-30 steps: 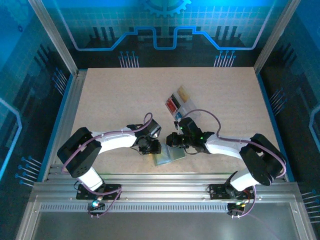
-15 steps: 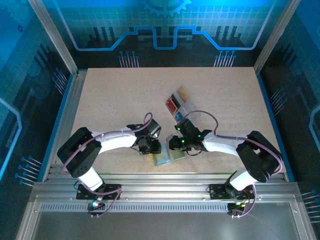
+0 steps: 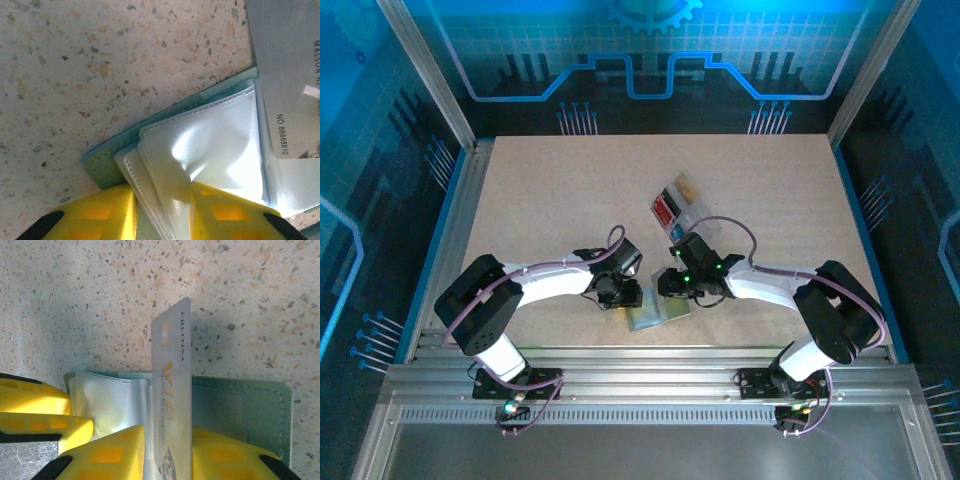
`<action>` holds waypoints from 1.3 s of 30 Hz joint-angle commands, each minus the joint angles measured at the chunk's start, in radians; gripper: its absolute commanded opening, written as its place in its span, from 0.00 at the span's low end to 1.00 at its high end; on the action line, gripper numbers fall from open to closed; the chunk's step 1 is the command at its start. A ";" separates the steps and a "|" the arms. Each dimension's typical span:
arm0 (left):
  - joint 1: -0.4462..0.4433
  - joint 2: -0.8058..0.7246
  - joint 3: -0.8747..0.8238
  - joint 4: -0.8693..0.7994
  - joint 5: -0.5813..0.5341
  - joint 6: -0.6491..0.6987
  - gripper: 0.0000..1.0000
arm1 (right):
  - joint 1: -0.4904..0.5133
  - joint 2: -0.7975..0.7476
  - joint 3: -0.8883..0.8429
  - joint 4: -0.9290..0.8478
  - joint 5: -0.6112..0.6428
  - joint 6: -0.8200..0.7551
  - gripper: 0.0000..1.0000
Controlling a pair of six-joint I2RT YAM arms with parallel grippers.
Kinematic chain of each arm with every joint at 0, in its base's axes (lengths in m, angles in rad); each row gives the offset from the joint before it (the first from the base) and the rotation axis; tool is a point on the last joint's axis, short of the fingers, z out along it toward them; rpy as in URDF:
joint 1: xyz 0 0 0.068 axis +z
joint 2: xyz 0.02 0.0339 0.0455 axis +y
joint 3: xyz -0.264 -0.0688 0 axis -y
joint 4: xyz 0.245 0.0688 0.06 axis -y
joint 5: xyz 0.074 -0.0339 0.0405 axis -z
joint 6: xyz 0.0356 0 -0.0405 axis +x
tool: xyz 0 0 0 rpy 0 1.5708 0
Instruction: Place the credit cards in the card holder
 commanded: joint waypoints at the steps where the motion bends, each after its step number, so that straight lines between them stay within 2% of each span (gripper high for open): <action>1: -0.018 0.120 -0.072 0.093 -0.004 -0.006 0.29 | -0.019 -0.001 0.012 -0.010 -0.031 -0.016 0.26; 10: -0.019 0.123 -0.074 0.097 -0.001 -0.008 0.28 | -0.041 0.004 0.018 0.005 -0.056 -0.025 0.21; 13: -0.018 0.122 -0.079 0.097 0.000 -0.009 0.28 | -0.043 0.017 0.021 0.010 -0.062 -0.026 0.13; 15: -0.019 0.119 -0.083 0.096 -0.001 -0.009 0.28 | -0.043 0.020 0.019 0.012 -0.067 -0.026 0.01; 16: -0.019 0.117 -0.086 0.096 0.000 -0.010 0.28 | -0.042 0.015 0.014 0.014 -0.069 -0.026 0.00; 20: -0.018 0.117 -0.091 0.104 0.010 0.006 0.28 | -0.041 -0.045 -0.041 0.055 -0.080 -0.010 0.00; 26: -0.020 0.140 -0.092 0.095 0.013 0.014 0.28 | -0.042 -0.117 -0.189 0.253 -0.127 0.074 0.00; 32: -0.020 0.146 -0.099 0.095 0.013 0.010 0.27 | -0.042 -0.111 -0.312 0.512 -0.166 0.169 0.00; 39: -0.020 0.152 -0.097 0.096 0.013 0.007 0.27 | -0.050 -0.116 -0.369 0.611 -0.173 0.213 0.00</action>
